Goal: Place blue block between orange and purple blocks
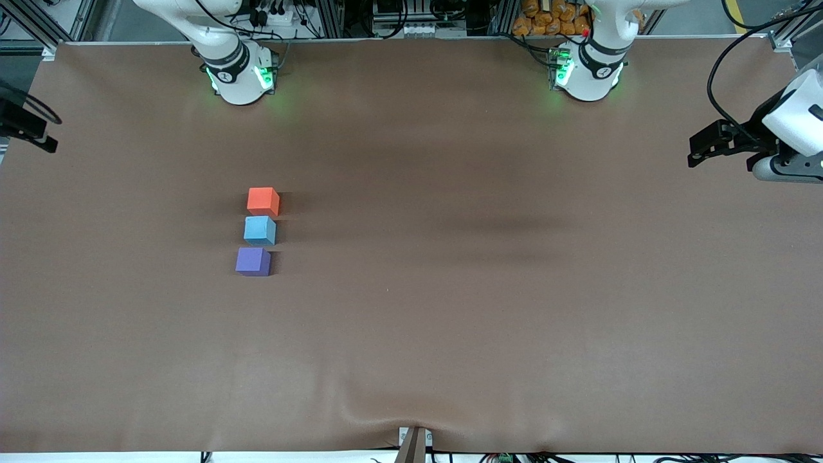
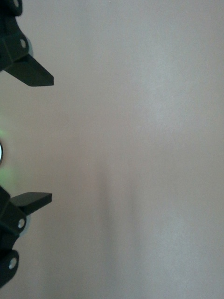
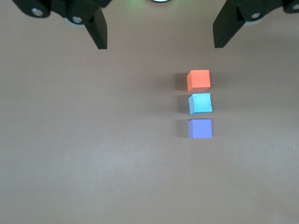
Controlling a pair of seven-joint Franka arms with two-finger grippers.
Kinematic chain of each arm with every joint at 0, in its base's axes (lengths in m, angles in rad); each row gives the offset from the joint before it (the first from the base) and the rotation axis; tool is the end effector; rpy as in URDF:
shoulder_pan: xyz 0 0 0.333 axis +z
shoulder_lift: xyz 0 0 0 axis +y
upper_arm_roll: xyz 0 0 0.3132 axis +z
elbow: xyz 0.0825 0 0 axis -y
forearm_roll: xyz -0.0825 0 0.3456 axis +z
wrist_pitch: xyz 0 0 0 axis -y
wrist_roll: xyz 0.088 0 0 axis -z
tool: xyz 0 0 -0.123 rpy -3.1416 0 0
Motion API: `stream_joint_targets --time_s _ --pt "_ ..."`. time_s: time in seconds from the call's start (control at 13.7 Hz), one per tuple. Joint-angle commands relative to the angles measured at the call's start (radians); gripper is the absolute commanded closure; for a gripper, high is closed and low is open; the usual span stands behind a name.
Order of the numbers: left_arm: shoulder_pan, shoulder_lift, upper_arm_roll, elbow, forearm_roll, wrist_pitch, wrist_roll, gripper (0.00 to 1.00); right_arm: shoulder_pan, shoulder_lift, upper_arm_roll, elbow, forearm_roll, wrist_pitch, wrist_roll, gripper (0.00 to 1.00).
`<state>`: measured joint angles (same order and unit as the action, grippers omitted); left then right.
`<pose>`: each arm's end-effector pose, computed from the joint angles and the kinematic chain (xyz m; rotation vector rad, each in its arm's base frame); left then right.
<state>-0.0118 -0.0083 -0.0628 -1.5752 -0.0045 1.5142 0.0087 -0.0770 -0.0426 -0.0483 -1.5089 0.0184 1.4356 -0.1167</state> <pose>0.5051 -0.0385 0.6032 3.1355 -0.1309 -0.0829 0.4848 -0.0592 0.6419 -3.1174 0.0099 0.0438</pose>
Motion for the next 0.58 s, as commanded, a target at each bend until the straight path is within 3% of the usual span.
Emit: stream_joint_targets --time_s 0.0,0.51 --pt "0.003 0.004 0.0 0.014 -0.008 -0.017 0.019 0.0 -0.021 -0.023 0.019 -0.025 -0.024 0.023 0.015 0.0" --pt "0.003 0.004 0.001 0.014 -0.008 -0.017 0.019 0.0 -0.006 -0.017 0.024 -0.019 -0.023 0.017 0.038 0.0"
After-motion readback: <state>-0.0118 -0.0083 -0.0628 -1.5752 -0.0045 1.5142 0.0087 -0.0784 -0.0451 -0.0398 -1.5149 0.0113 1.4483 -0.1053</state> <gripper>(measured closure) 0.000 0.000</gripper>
